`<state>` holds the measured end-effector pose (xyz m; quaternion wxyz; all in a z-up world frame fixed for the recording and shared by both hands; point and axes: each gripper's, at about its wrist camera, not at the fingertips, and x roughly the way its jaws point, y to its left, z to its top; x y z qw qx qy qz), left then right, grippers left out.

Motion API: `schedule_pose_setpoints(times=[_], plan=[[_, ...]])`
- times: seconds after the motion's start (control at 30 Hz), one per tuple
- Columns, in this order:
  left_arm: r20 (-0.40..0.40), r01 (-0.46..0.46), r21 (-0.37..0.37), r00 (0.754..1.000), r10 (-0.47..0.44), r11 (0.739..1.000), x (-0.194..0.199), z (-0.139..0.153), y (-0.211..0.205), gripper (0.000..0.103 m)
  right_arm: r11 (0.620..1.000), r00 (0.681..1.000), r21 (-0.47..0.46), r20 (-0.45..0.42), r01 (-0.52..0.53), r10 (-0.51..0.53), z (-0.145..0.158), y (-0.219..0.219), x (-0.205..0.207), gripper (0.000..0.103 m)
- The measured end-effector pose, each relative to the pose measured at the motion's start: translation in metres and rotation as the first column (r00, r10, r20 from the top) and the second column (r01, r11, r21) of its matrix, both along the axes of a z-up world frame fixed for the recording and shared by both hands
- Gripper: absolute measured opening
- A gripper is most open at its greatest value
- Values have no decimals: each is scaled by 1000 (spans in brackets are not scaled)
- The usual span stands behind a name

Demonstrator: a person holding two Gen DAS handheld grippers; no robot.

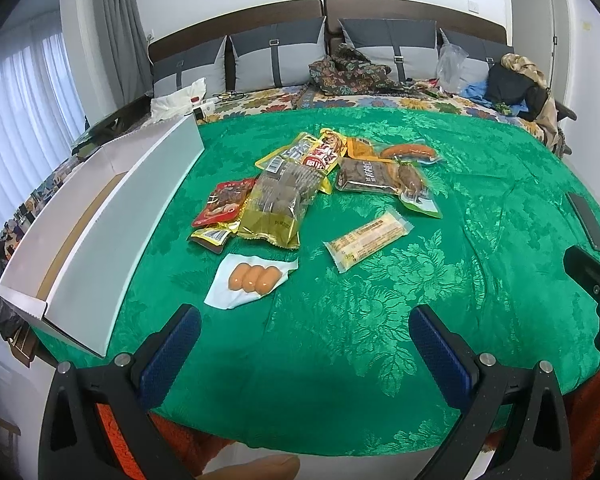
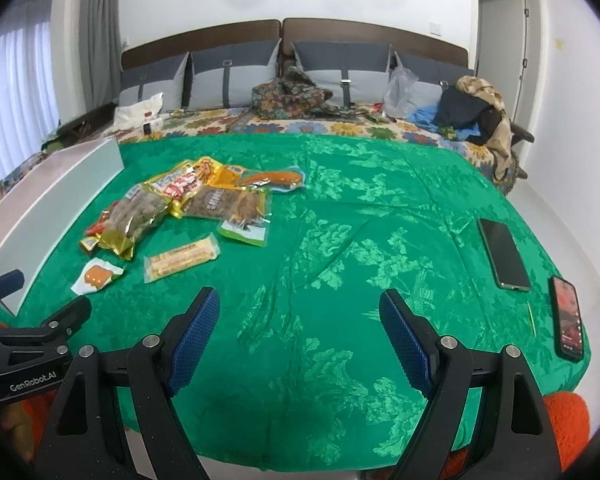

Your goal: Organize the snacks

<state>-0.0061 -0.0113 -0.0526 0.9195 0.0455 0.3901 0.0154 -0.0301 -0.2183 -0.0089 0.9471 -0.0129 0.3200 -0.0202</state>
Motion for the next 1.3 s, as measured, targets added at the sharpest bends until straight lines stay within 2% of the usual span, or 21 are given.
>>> schedule_pose_setpoints(times=[0.3, 0.6, 0.9, 1.07, 1.3], plan=[[-40, -2, 1, 999, 2, 1000, 9, -17, 1, 103, 1000, 1000, -1, -25, 4, -4, -9, -5, 5, 85], [-182, -20, 3, 983, 20, 1000, 42, -67, 12, 103, 1000, 980, -20, -200, -17, 13, -62, -12, 21, 85], [-237, -15, 11, 971, 17, 1000, 49, -91, 16, 103, 1000, 963, -21, -269, -20, 14, -89, -19, 27, 85], [-236, -17, -14, 972, 13, 1000, 51, -93, 19, 103, 999, 955, -22, -295, -24, 16, -100, -20, 30, 85], [-262, -46, -103, 965, 18, 994, 54, -98, 31, 103, 999, 960, 27, -277, -20, 27, -104, -25, 31, 86]])
